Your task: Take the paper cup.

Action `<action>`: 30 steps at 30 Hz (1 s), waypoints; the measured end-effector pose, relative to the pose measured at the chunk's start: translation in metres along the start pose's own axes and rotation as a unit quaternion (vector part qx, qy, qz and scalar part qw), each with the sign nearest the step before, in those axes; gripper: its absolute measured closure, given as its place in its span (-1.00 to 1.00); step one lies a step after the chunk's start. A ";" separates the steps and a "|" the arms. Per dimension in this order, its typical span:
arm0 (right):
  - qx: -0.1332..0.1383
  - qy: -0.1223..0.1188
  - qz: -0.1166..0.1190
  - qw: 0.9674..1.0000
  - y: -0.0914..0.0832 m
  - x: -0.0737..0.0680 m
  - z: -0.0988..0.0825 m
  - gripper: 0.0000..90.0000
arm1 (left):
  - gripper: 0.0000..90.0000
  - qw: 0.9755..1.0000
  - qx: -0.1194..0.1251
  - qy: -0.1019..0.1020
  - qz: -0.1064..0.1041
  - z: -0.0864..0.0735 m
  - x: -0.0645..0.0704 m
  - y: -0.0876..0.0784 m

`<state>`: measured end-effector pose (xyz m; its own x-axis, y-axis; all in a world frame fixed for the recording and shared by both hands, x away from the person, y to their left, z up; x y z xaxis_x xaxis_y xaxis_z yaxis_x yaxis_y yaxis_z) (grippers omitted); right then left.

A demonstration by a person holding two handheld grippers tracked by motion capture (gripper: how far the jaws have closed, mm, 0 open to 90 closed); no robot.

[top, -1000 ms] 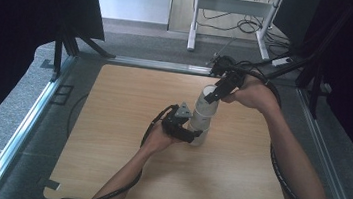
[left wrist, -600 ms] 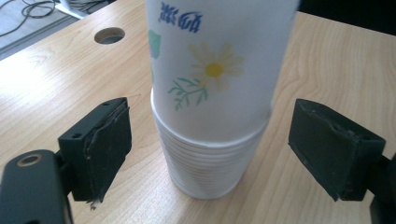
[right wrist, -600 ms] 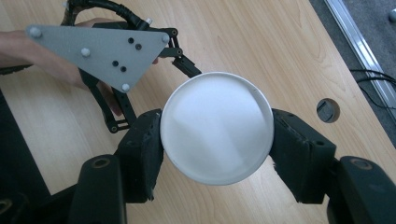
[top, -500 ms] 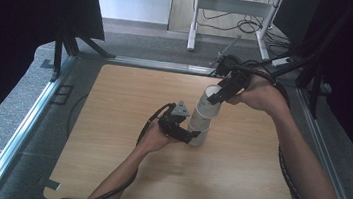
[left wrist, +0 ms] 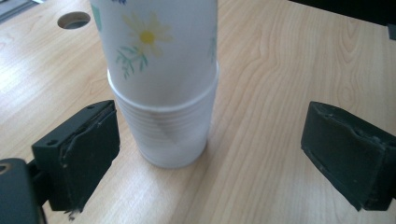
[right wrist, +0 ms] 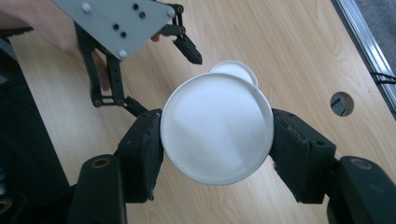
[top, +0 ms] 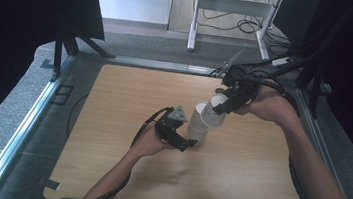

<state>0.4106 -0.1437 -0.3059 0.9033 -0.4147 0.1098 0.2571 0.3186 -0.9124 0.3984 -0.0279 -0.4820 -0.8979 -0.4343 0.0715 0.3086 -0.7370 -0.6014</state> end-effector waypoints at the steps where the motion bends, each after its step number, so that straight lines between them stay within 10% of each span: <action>1: 0.000 0.000 0.001 1.000 0.000 -0.001 -0.002 -0.17 | -0.91 1.000 -0.001 -0.001 -0.004 -0.003 0.002 -0.003; 30: 0.033 -0.029 0.030 0.999 0.030 -0.046 -0.053 -0.18 | -1.00 0.999 0.008 0.013 -0.049 -0.035 0.037 -0.027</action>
<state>0.3586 -0.1600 -0.3590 0.9355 -0.3443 0.0790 0.2214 0.3971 -0.8907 0.3463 -0.0062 -0.4908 -0.9319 -0.3461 0.1090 0.2234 -0.7841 -0.5791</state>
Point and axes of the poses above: each handheld gripper's, and its own axes: y roughly forward along the jaws, z roughly out of its top, x roughly to its right, the point moved 8 cm from there along y, roughly forward along the jaws, and after that the axes turned 2 degrees about -z, right-handed, at the moved point
